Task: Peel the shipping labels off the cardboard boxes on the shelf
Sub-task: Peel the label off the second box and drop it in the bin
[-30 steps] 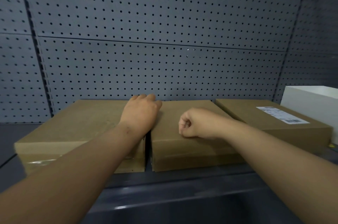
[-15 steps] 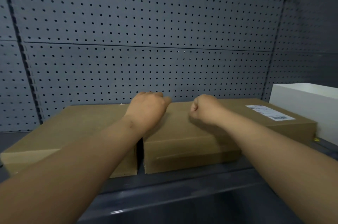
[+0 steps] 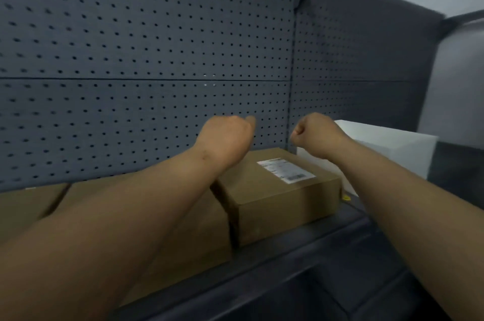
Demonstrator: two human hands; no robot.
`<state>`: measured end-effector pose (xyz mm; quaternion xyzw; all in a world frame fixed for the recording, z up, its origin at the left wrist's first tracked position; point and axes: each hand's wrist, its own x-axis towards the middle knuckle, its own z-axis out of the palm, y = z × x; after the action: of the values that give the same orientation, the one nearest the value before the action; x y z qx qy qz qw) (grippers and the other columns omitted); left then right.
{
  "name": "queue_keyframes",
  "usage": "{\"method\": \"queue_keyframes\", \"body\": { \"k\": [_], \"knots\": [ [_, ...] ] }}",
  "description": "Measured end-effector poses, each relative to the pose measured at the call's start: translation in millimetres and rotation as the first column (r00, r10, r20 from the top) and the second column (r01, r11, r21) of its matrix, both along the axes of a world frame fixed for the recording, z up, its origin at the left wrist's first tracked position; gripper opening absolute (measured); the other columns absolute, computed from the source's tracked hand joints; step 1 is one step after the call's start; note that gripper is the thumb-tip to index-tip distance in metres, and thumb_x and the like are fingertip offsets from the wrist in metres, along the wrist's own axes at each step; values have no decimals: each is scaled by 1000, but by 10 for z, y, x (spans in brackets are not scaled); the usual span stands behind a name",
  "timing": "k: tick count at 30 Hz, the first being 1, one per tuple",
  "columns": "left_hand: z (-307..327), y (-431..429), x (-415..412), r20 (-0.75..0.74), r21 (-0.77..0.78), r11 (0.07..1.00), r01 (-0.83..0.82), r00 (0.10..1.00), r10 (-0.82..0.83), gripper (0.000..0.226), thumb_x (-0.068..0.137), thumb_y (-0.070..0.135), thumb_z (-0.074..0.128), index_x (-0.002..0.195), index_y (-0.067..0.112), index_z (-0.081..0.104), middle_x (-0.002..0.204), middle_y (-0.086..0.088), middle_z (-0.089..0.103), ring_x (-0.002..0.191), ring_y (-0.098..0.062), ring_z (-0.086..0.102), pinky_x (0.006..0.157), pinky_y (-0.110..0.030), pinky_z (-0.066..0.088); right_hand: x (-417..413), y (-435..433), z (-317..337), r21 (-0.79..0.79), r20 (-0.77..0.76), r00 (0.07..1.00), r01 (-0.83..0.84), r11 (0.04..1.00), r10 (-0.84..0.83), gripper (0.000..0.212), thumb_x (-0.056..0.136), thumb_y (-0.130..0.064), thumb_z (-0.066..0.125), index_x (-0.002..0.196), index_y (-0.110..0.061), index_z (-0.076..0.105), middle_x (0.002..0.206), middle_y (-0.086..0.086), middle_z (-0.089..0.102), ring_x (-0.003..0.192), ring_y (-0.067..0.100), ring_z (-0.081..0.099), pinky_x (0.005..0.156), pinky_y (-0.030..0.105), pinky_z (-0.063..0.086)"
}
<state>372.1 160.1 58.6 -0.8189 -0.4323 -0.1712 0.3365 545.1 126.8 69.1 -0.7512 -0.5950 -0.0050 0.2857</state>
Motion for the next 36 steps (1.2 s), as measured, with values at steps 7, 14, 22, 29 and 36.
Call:
{"method": "queue_keyframes", "body": {
  "k": [7, 14, 22, 29, 36],
  "knots": [
    [149, 278, 1493, 66, -125, 978, 165, 985, -158, 12, 93, -1, 43, 97, 7, 50, 75, -5, 48, 64, -24, 47, 51, -31, 32, 1267, -12, 125, 11, -9, 993, 116, 993, -116, 21, 87, -5, 50, 68, -9, 45, 70, 11, 44, 58, 22, 40, 55, 26, 35],
    [111, 554, 2674, 226, -219, 934, 283, 946, -234, 15, 91, -3, 41, 88, 10, 48, 103, -10, 53, 73, -26, 47, 62, -33, 36, 2319, 255, 112, 56, -88, 967, 246, 968, -240, 40, 84, -2, 50, 51, -14, 30, 51, 3, 33, 46, 17, 30, 50, 25, 30],
    [-10, 847, 3326, 319, -368, 893, 259, 937, -140, 26, 100, 30, 43, 106, 7, 55, 126, -16, 34, 59, -22, 42, 64, -34, 44, 2834, 534, -62, 37, -89, 955, 286, 958, -282, 23, 86, -3, 48, 63, -8, 47, 57, 4, 43, 56, 21, 44, 51, 24, 36],
    [-89, 1040, 3608, 245, -440, 857, 270, 954, -175, 64, 97, 57, 25, 126, 7, 52, 130, -11, 39, 123, -30, 44, 114, -42, 28, 3007, 668, -60, 29, -50, 967, 253, 967, -252, 16, 90, -11, 50, 77, -7, 59, 80, 9, 61, 70, 24, 53, 52, 23, 39],
    [-80, 1043, 3646, 138, -435, 869, 236, 971, -194, 60, 101, 44, 10, 123, 13, 57, 129, -7, 57, 129, -20, 42, 120, -43, 1, 3075, 708, -67, 46, -36, 972, 232, 972, -230, 23, 88, -7, 49, 65, -10, 50, 72, 7, 55, 67, 23, 51, 48, 22, 35]
  ]
}}
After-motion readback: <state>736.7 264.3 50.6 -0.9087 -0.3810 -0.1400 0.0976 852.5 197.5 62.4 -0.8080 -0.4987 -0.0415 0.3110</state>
